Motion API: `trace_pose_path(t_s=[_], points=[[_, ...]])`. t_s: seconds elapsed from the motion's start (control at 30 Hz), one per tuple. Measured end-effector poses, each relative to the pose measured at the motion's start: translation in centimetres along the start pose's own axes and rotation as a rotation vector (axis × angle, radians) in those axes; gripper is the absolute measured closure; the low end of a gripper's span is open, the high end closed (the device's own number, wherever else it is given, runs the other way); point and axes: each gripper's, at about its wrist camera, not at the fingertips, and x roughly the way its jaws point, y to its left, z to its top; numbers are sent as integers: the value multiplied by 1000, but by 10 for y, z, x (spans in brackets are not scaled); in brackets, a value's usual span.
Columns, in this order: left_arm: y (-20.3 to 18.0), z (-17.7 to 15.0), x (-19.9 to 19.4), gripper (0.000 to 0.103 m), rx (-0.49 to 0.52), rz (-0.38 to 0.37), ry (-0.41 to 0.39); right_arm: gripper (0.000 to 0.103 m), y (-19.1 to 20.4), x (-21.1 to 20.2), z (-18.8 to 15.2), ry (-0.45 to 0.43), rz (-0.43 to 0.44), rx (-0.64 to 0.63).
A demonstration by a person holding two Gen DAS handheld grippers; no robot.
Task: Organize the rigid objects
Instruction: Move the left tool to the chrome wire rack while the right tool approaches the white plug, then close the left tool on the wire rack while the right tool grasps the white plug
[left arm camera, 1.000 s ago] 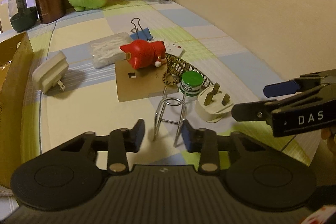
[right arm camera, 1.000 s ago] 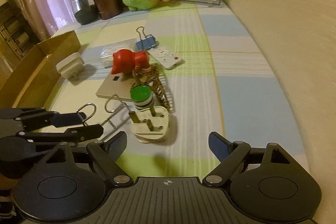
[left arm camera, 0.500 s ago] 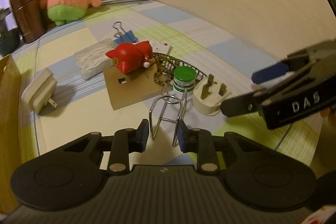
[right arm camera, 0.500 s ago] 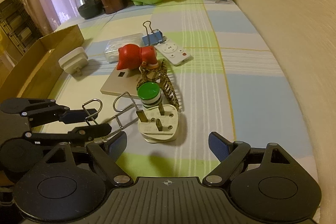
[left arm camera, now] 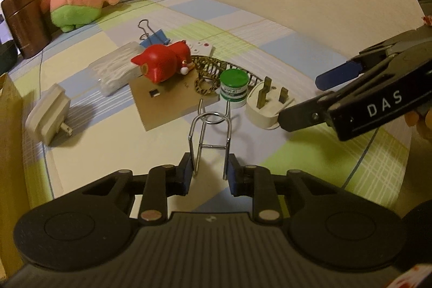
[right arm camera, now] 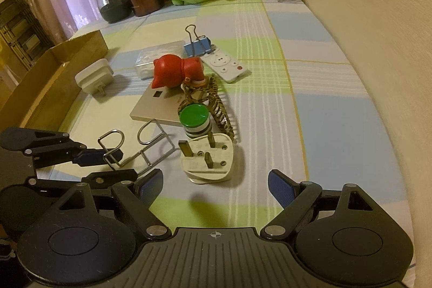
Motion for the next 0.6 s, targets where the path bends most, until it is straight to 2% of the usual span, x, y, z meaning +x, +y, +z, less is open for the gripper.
trace_pose_path(t_s=[0.23,0.5,0.6], points=[[15,-7,-12,81,-53,34,6,20,8,3,2,-14,15,-14],[34,-9,-27,82,-97,77,-10,20,12,25,7,-9,-26,1],[38,-9,-31,82,-106,81,-17,28,12,34,8,1,-50,3]])
